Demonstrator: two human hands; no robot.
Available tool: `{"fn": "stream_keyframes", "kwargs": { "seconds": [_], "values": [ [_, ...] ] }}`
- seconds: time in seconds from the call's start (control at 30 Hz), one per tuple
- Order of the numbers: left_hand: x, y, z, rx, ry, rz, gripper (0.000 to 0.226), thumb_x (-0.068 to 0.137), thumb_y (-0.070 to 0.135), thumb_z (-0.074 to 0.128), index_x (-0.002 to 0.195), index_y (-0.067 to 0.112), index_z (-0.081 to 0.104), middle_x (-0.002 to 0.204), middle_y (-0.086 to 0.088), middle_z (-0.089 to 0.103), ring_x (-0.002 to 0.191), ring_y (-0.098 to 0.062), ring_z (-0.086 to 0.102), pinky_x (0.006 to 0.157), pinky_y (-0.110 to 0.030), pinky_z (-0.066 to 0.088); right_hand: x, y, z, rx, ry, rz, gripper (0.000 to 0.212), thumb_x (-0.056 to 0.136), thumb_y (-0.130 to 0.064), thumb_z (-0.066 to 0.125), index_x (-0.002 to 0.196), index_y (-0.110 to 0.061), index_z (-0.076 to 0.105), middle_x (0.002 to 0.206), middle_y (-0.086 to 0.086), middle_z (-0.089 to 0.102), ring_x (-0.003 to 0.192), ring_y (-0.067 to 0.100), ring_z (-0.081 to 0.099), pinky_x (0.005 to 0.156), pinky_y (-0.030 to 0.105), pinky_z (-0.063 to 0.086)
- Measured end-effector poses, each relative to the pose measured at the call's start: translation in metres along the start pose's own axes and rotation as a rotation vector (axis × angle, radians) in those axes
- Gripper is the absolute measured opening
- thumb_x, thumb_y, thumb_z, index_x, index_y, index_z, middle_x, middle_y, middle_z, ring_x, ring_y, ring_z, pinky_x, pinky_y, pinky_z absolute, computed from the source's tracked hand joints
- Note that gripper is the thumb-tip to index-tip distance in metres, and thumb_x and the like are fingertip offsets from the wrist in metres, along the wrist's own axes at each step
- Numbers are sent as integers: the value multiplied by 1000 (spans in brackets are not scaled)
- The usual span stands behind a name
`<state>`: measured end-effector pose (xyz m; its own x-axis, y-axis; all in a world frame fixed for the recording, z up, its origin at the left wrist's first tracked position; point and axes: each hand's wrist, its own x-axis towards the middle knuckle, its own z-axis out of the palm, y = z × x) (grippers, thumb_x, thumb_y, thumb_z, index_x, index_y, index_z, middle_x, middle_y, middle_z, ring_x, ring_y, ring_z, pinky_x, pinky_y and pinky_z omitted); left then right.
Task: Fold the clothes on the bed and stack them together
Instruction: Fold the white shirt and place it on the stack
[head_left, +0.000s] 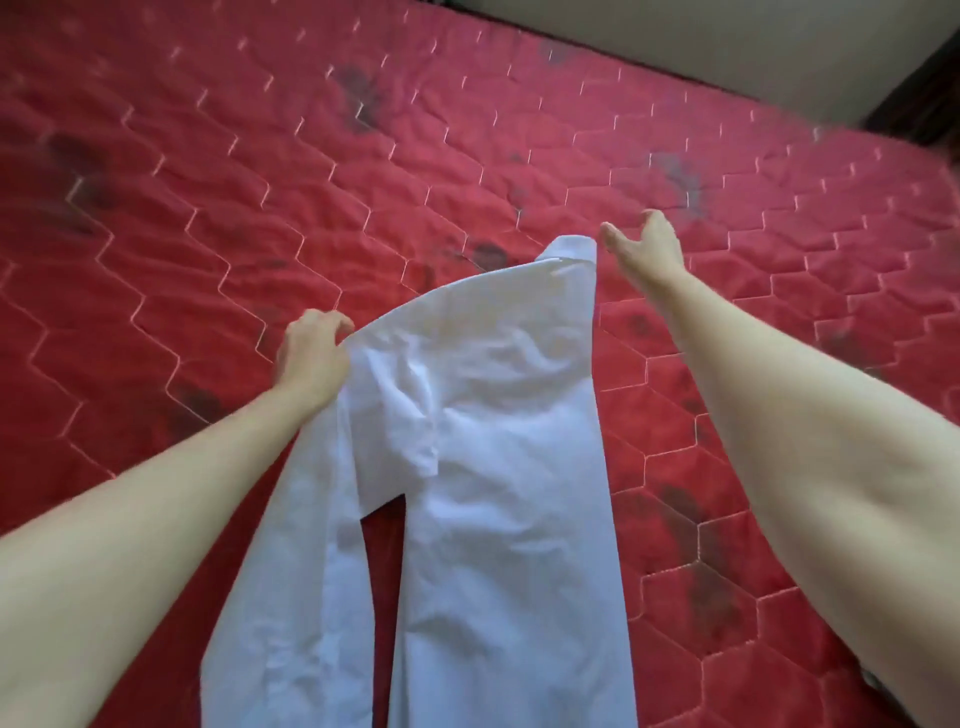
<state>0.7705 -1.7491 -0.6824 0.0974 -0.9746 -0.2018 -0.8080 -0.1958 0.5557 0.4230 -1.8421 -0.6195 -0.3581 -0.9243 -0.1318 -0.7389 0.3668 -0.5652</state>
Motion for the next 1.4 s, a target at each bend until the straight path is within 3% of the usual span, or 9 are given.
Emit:
{"fn": "stream_keyframes", "kwargs": {
  "seconds": [0.13,0.27,0.43,0.57,0.73,0.9,1.13,1.27,1.4],
  "values": [
    [17,20,24,263,59,-66,40,88,1,49,128,2,49,140,-17,40,133,-33,31,107,-45,31,-12,5,49,-85,-60,-31,58,95,-38,54,138,-2,40,139,18,45,130,32,42,101,38,36],
    [-25,50,75,368,7,212,54,94,14,42,146,3,30,158,-13,21,148,-26,8,120,-43,6,-64,30,93,-323,-134,-242,55,98,-39,47,144,-11,36,148,12,34,138,26,30,106,43,34],
    [-118,50,153,574,-146,451,58,102,35,22,153,8,13,162,-12,6,149,-27,-1,117,-51,-3,-156,87,132,-542,-194,-273,52,103,-40,32,150,-20,25,160,11,13,148,25,5,116,54,11],
    [-210,-9,179,530,-178,280,60,101,40,18,154,13,11,162,-13,4,149,-28,0,117,-52,-2,-285,147,152,-528,-201,-265,53,104,-37,26,154,-22,18,162,8,8,150,23,1,117,56,2],
    [-334,-78,182,491,-78,248,62,97,38,23,153,10,19,161,-13,11,148,-27,13,117,-53,8,-465,201,153,-456,-138,-290,51,101,-35,32,148,-17,36,156,14,26,145,29,24,117,56,12],
    [-438,-99,172,523,-104,217,63,94,34,26,150,4,26,158,-15,20,146,-32,19,116,-54,18,-586,231,137,-444,-230,-332,50,100,-32,35,147,-18,37,156,13,25,146,31,21,116,54,16],
    [-462,-71,154,238,32,-40,49,86,20,70,129,4,55,125,-15,59,115,-37,53,90,-49,44,-589,238,96,-303,-116,-191,45,100,-23,39,142,-9,45,151,20,36,142,33,31,114,53,25],
    [-437,-57,146,82,71,-311,32,90,33,63,114,13,64,115,-11,52,104,-32,48,83,-35,38,-556,244,78,-245,-60,94,55,100,-29,48,148,-7,31,149,14,37,136,31,35,108,45,30],
    [-432,-46,146,83,11,-437,26,88,38,65,101,15,66,120,-8,48,107,-30,46,75,-31,33,-545,243,72,-154,-120,210,47,96,-35,54,130,-3,47,123,15,54,111,35,47,89,42,36]
  ]
}}
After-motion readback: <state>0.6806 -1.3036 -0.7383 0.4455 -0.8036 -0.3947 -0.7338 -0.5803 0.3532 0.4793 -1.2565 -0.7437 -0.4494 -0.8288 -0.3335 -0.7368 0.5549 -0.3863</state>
